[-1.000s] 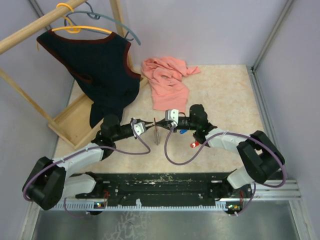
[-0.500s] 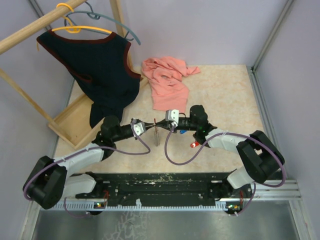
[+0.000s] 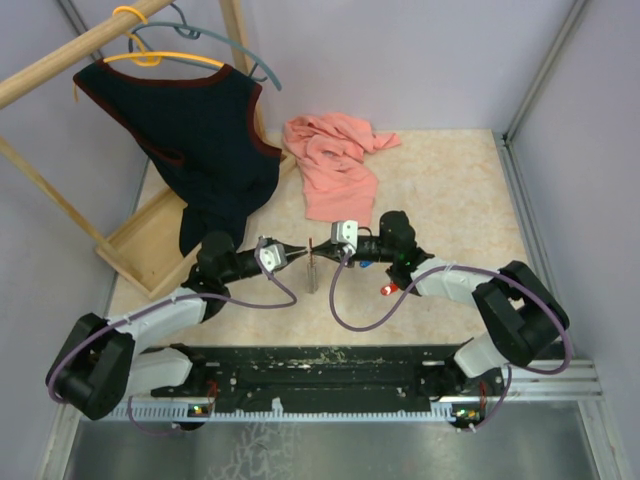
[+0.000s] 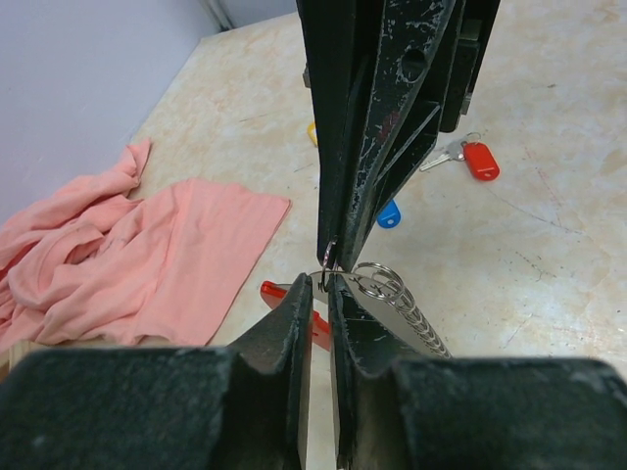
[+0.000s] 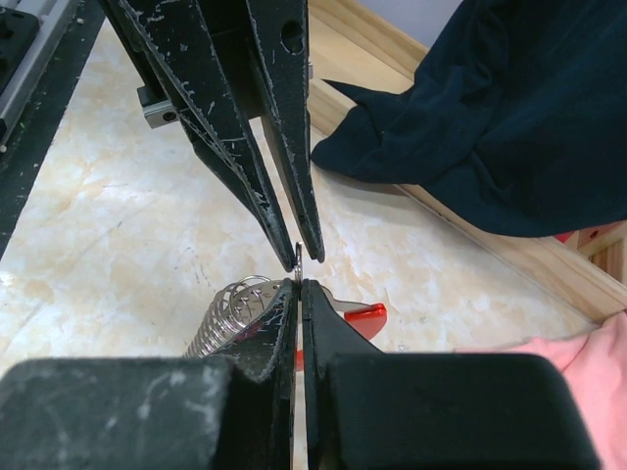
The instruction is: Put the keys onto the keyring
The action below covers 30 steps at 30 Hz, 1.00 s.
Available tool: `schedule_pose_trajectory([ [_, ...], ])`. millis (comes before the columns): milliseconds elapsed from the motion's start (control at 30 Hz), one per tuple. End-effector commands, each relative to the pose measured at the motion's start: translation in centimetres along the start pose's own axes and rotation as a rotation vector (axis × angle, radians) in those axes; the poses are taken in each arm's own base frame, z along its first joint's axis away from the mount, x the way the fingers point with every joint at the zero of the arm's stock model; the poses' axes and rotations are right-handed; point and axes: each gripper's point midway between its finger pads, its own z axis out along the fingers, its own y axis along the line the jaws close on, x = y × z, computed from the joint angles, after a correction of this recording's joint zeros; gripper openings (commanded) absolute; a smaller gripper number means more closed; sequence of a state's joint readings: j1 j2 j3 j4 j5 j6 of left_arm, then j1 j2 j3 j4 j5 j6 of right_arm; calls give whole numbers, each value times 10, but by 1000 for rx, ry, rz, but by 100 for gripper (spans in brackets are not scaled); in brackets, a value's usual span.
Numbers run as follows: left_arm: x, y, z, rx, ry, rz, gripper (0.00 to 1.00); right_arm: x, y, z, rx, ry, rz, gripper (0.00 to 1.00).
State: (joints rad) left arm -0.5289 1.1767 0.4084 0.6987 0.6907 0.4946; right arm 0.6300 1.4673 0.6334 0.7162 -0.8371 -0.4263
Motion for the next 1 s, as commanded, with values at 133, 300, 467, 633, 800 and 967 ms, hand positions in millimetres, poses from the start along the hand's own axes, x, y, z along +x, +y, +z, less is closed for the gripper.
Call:
schedule_pose_trajectory([
  [133,-14,-2,2,32,-66,18,18,-11,4,2,-35,-44,-29,0],
  [300,-12,-3,4,48,-62,10,18,-11,5,2,-44,-49,-30,0],
  [467,-6,-5,5,60,-42,1,18,-12,5,2,-42,-49,-30,0],
  [633,-4,-4,4,57,-36,-1,16,-13,5,2,-46,-53,-34,0],
  [800,-6,-3,4,57,-40,2,5,-12,6,2,-47,-51,-29,0],
  [967,-10,-3,3,66,-36,17,0,-10,5,-1,-33,-36,-27,1],
])
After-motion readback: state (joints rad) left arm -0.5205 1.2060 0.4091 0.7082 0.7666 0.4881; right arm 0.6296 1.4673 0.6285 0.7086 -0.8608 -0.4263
